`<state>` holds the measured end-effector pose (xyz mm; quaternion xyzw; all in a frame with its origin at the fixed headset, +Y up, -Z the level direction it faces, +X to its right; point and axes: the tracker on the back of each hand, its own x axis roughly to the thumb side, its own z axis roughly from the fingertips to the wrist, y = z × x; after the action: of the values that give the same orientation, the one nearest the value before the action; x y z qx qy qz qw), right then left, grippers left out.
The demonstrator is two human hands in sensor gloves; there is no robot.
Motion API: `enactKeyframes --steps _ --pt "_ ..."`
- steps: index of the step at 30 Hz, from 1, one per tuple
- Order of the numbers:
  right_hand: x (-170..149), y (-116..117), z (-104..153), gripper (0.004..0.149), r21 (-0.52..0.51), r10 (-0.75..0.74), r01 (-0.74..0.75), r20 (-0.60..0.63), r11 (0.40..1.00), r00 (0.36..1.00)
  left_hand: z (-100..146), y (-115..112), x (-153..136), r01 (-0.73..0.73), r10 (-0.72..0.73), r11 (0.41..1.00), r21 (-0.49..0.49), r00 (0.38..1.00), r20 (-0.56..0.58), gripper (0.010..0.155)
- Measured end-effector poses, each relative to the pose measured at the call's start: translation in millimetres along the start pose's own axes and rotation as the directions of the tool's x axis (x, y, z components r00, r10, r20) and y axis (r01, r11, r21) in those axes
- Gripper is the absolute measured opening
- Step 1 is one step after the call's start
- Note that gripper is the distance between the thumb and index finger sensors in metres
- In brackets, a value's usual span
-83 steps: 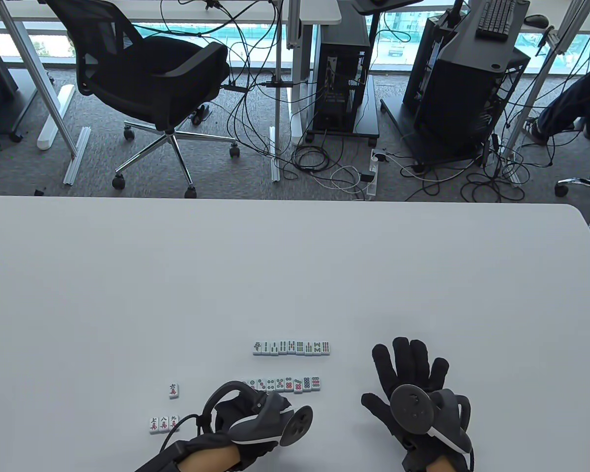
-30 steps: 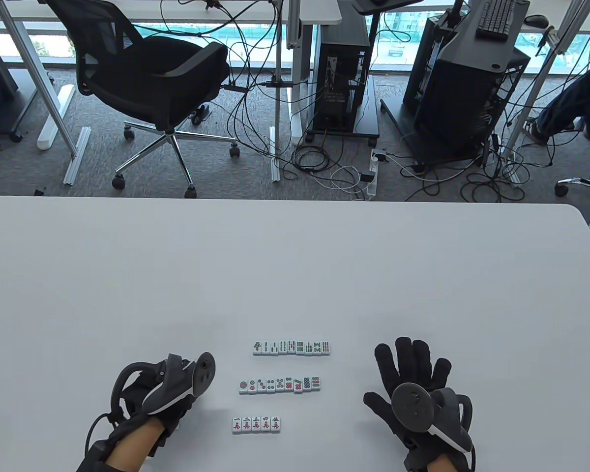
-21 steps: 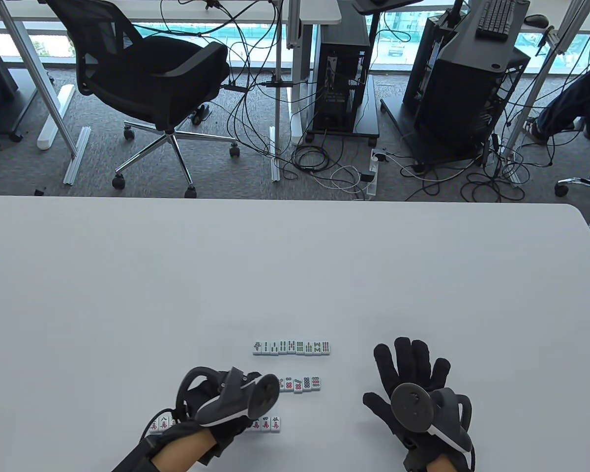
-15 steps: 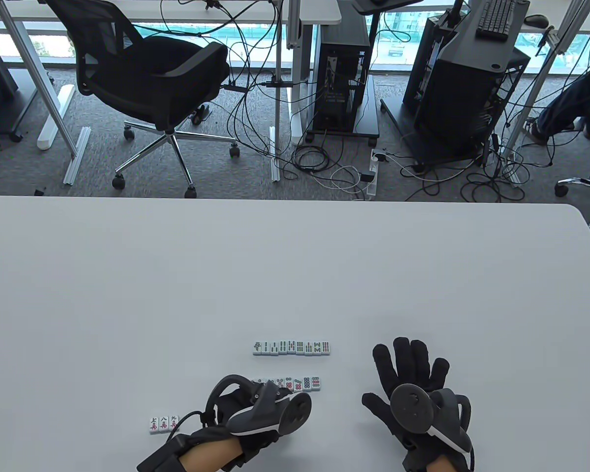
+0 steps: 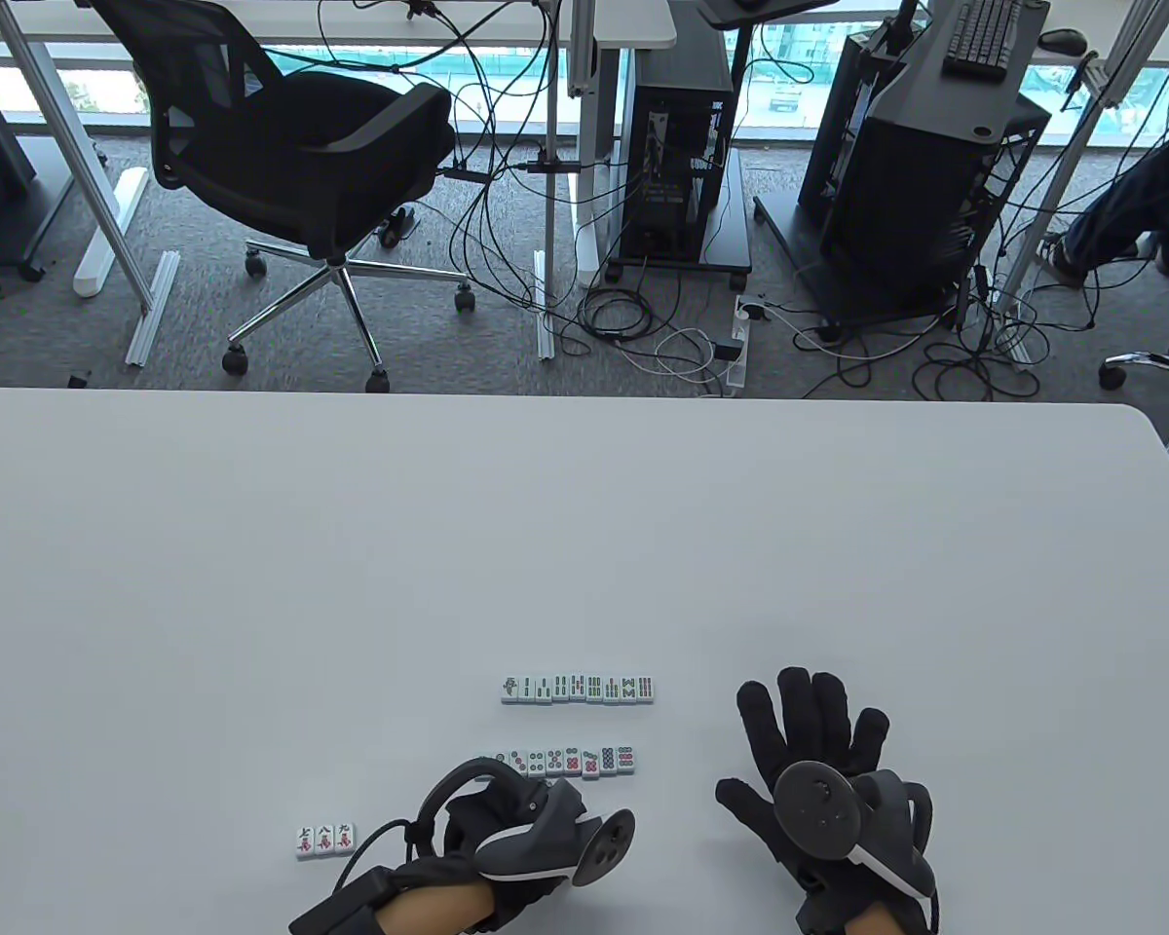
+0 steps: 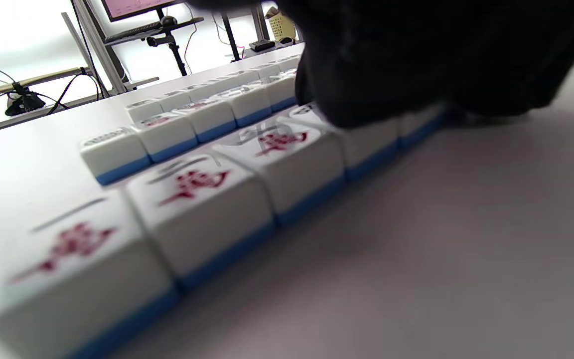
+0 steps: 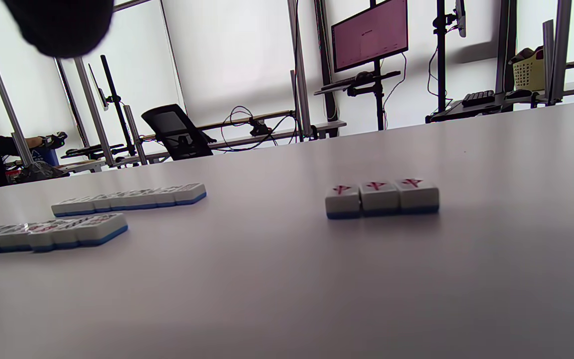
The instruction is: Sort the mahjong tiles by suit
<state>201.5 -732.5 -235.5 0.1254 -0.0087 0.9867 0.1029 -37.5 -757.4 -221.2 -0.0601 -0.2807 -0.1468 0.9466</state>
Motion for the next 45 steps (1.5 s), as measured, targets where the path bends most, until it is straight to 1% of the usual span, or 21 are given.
enactKeyframes --steps 2,4,6,9,12,16,18,21,24,27,31,35,37,39,40,42,45 --pt "0 0 0 0.084 0.001 0.001 -0.001 0.0 1.0 1.0 3 1 2 0.044 -0.044 0.999 0.014 0.999 0.002 0.063" --pt "0 0 0 0.084 0.002 0.002 -0.002 0.0 1.0 1.0 6 2 1 0.049 -0.049 0.998 0.025 0.999 0.004 0.065" --pt "0 0 1 0.084 0.0 0.003 -0.003 -0.001 1.0 1.0 11 4 -4 0.052 -0.052 0.997 0.052 0.999 -0.005 0.067" --pt "0 -1 0 0.084 -0.005 0.001 -0.001 -0.003 1.0 1.0 24 11 -20 0.05 -0.047 0.994 0.098 0.998 -0.037 0.066" --pt "-1 0 0 0.084 -0.002 -0.001 0.001 -0.009 1.0 1.0 38 11 -43 0.035 -0.03 0.997 0.07 0.996 -0.082 0.065" --pt "-3 -1 0 0.084 -0.006 0.006 -0.006 -0.02 1.0 1.0 58 2 -77 0.046 -0.045 0.999 0.001 0.984 -0.175 0.065" --pt "-4 -2 0 0.084 -0.009 0.007 -0.008 -0.025 1.0 1.0 73 -5 -98 0.053 -0.063 0.997 -0.05 0.969 -0.238 0.065" --pt "-5 -2 0 0.084 -0.006 0.013 -0.013 -0.031 1.0 0.999 93 -16 -124 0.043 -0.064 0.996 -0.077 0.951 -0.301 0.065" --pt "-6 -1 0 0.084 0.001 0.021 -0.021 -0.037 1.0 0.999 111 -29 -144 0.022 -0.064 0.992 -0.121 0.934 -0.352 0.066" --pt "-6 -1 0 0.084 0.005 0.027 -0.027 -0.037 1.0 0.999 124 -45 -157 -0.014 -0.048 0.988 -0.155 0.92 -0.389 0.068" --pt "-6 1 -1 0.084 0.014 0.036 -0.035 -0.039 0.999 0.999 128 -61 -162 -0.049 -0.034 0.981 -0.189 0.911 -0.412 0.068" --pt "-5 1 -1 0.084 0.018 0.034 -0.034 -0.039 0.999 0.999 122 -63 -158 -0.064 -0.019 0.979 -0.191 0.916 -0.401 0.067" --pt "-5 1 -1 0.084 0.016 0.035 -0.035 -0.04 0.999 0.999 120 -66 -158 -0.059 -0.03 0.976 -0.21 0.917 -0.397 0.065" --pt "-5 1 -1 0.084 0.015 0.031 -0.031 -0.04 0.999 0.999 120 -67 -159 -0.047 -0.039 0.978 -0.203 0.917 -0.396 0.063" --pt "-5 1 -1 0.084 0.015 0.03 -0.03 -0.039 0.999 0.999 119 -66 -160 -0.044 -0.048 0.974 -0.224 0.919 -0.391 0.062" --pt "-5 2 -1 0.084 0.018 0.031 -0.03 -0.036 0.999 0.999 119 -64 -163 -0.039 -0.057 0.973 -0.23 0.917 -0.395 0.062" --pt "-5 2 -2 0.084 0.016 0.026 -0.025 -0.033 1.0 0.999 115 -56 -171 -0.053 -0.04 0.979 -0.199 0.9 -0.435 0.062"
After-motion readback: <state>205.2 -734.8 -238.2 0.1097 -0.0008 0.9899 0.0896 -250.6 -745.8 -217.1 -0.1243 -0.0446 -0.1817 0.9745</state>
